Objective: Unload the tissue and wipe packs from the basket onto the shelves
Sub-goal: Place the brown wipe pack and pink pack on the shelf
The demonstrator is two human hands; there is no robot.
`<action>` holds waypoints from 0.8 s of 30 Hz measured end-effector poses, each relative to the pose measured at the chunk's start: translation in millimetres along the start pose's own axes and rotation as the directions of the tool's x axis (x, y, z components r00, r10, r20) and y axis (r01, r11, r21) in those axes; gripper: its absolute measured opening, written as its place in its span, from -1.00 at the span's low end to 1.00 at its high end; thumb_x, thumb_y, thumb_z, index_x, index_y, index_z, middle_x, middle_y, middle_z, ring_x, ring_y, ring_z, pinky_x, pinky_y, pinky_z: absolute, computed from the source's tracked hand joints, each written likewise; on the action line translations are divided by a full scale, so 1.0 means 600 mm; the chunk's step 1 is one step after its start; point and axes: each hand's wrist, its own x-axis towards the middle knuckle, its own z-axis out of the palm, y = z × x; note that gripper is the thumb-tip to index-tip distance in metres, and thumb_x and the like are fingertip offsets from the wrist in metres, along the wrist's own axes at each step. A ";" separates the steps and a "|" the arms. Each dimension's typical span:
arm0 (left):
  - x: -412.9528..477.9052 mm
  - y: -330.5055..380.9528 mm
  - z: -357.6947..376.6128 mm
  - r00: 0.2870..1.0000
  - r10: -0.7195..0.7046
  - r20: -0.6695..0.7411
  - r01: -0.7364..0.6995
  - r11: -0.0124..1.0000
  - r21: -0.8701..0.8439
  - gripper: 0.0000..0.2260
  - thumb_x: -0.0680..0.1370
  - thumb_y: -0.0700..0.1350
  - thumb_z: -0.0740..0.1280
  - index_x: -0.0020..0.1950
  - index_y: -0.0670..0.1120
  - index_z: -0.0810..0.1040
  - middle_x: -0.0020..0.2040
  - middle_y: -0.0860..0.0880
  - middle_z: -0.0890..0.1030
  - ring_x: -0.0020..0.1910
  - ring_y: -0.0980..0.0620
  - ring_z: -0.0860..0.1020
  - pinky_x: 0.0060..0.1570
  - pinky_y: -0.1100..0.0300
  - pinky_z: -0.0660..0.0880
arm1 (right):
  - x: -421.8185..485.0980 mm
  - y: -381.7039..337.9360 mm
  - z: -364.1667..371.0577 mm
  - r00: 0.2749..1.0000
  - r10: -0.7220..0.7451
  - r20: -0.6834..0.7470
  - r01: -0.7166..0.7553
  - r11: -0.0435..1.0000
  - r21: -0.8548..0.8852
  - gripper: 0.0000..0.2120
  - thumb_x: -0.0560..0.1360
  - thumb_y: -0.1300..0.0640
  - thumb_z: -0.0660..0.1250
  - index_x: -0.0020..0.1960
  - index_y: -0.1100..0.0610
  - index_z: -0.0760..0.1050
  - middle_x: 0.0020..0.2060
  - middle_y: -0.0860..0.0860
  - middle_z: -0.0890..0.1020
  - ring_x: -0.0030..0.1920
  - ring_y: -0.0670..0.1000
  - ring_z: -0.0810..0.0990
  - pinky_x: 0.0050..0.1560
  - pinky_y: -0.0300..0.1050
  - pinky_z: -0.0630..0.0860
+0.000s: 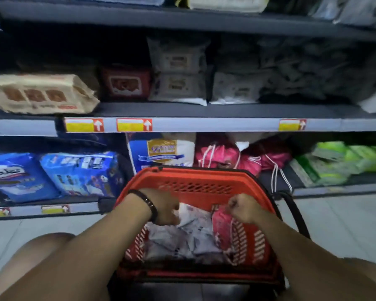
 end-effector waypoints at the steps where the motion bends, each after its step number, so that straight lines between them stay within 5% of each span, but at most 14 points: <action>1: 0.013 0.008 0.004 0.998 -0.016 0.060 0.014 0.999 0.041 -0.52 0.67 0.21 0.27 0.48 -0.04 0.55 0.45 -0.08 0.58 0.43 -0.13 0.51 0.36 0.07 0.41 | 0.004 0.017 0.012 0.998 0.057 0.023 -0.055 0.997 -0.053 -0.73 0.62 -0.07 0.35 0.06 0.10 0.71 0.13 0.16 0.73 0.26 0.16 0.67 0.18 -0.14 0.52; 4: 0.047 0.025 -0.007 0.997 0.018 0.075 -0.023 0.998 0.058 -0.49 0.69 0.24 0.21 0.52 -0.03 0.51 0.49 -0.08 0.54 0.45 -0.13 0.49 0.43 0.04 0.41 | 0.034 0.039 0.059 0.988 0.088 0.130 -0.064 0.982 -0.178 -0.50 0.70 -0.06 0.26 0.52 0.22 0.44 0.46 0.26 0.52 0.46 0.21 0.52 0.41 -0.04 0.45; 9: 0.093 0.051 -0.032 0.990 0.138 -0.031 -0.139 0.990 -0.038 -0.55 0.68 0.20 0.26 0.52 0.06 0.48 0.43 -0.06 0.59 0.38 -0.12 0.54 0.37 0.02 0.46 | 0.099 0.056 0.121 0.949 0.141 0.282 -0.094 0.980 -0.173 0.03 0.54 0.09 0.49 0.71 -0.10 -0.18 0.62 0.20 0.32 0.55 0.20 0.42 0.48 -0.03 0.42; 12: 0.111 0.052 -0.036 0.992 0.120 0.030 -0.120 0.993 0.010 -0.52 0.69 0.22 0.24 0.55 0.05 0.45 0.48 -0.06 0.54 0.43 -0.13 0.50 0.40 0.02 0.44 | 0.118 0.059 0.141 0.945 0.079 0.317 -0.006 0.974 -0.225 0.21 0.42 0.15 0.61 0.70 -0.22 -0.21 0.72 0.06 0.01 0.61 0.19 0.33 0.54 -0.01 0.38; 16: 0.126 0.051 -0.037 0.991 0.077 0.109 -0.088 0.991 0.101 -0.47 0.68 0.24 0.21 0.54 -0.03 0.47 0.48 -0.09 0.54 0.43 -0.15 0.51 0.41 0.00 0.45 | 0.140 0.071 0.179 0.975 0.072 0.208 -0.017 0.967 -0.255 0.02 0.50 0.21 0.50 0.64 -0.34 -0.07 0.69 0.13 0.16 0.49 0.26 0.48 0.43 0.17 0.51; 21: 0.139 0.062 -0.058 0.989 0.145 0.040 -0.147 0.988 0.040 -0.55 0.70 0.18 0.21 0.50 -0.02 0.50 0.46 -0.10 0.55 0.40 -0.15 0.51 0.32 0.08 0.42 | 0.161 0.074 0.189 0.984 0.049 0.172 -0.001 0.962 -0.271 -0.32 0.63 0.13 0.31 0.67 -0.12 0.13 0.64 0.13 0.27 0.59 0.21 0.34 0.57 0.11 0.36; 24: 0.137 0.059 -0.060 0.986 0.167 -0.024 -0.165 0.985 0.051 -0.58 0.69 0.18 0.22 0.46 0.01 0.54 0.44 -0.06 0.57 0.38 -0.13 0.52 0.31 0.11 0.40 | 0.151 0.061 0.174 0.986 0.056 0.159 -0.012 0.964 -0.264 -0.46 0.64 0.09 0.30 0.59 -0.11 0.30 0.53 0.14 0.46 0.50 0.20 0.48 0.50 0.06 0.44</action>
